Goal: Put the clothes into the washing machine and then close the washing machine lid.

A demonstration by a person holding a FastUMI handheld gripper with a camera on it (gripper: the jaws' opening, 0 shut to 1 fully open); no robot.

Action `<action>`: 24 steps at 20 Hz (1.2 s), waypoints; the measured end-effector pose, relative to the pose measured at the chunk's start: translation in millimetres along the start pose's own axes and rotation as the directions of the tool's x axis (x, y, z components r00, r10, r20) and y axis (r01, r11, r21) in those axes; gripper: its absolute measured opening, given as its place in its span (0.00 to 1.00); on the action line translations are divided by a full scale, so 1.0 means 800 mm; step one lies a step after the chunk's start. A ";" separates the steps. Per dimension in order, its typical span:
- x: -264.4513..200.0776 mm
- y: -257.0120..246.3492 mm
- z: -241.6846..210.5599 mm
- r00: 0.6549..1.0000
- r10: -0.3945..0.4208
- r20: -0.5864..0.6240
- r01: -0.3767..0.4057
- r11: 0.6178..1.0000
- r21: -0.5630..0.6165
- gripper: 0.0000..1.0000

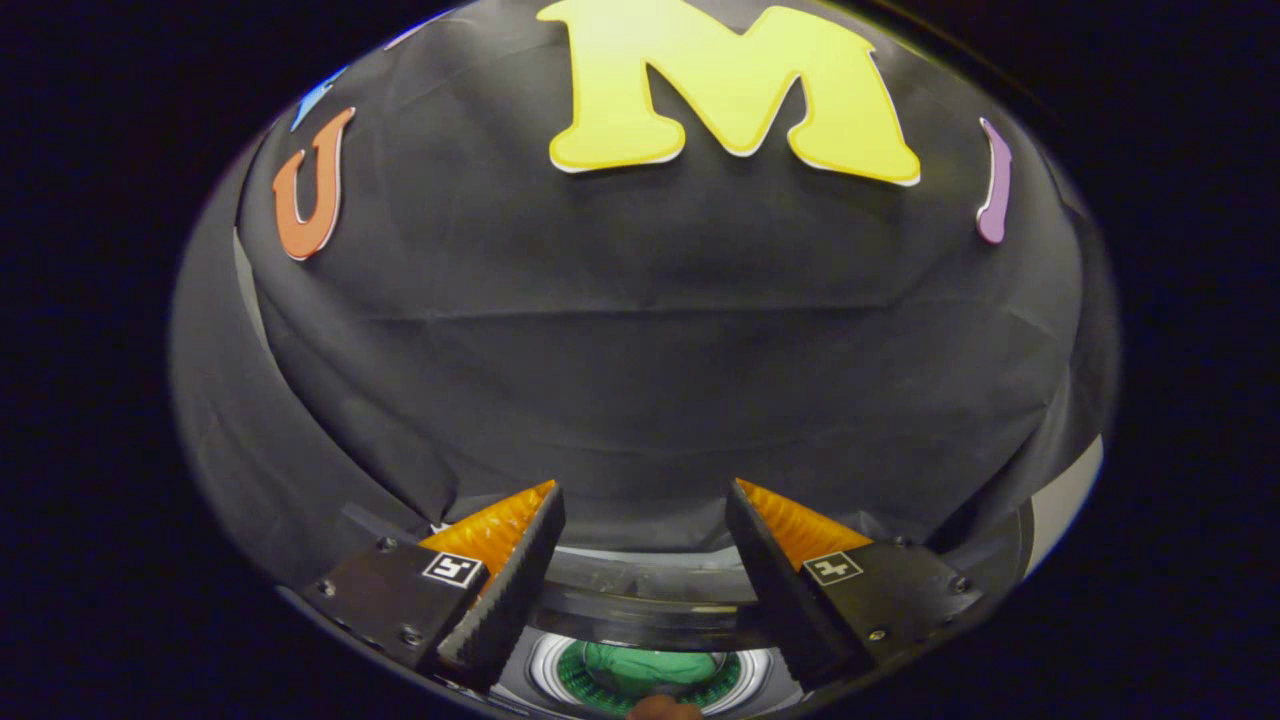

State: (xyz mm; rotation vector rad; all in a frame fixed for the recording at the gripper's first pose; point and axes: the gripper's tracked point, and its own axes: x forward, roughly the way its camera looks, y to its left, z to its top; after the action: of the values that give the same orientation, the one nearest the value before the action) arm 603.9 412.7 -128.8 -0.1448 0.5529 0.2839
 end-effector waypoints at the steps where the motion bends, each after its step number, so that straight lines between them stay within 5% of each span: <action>1: 0.000 -0.001 -0.001 1.000 -0.010 0.001 0.010 1.000 0.004 1.00; 11: -0.025 0.000 -0.006 0.982 -0.053 0.179 0.050 0.999 0.021 1.00; 24: -0.048 0.006 -0.037 0.976 -0.031 0.214 0.029 1.000 0.013 1.00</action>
State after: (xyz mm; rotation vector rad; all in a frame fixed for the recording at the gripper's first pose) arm 556.9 402.2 -133.3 -0.1113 0.3377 0.2639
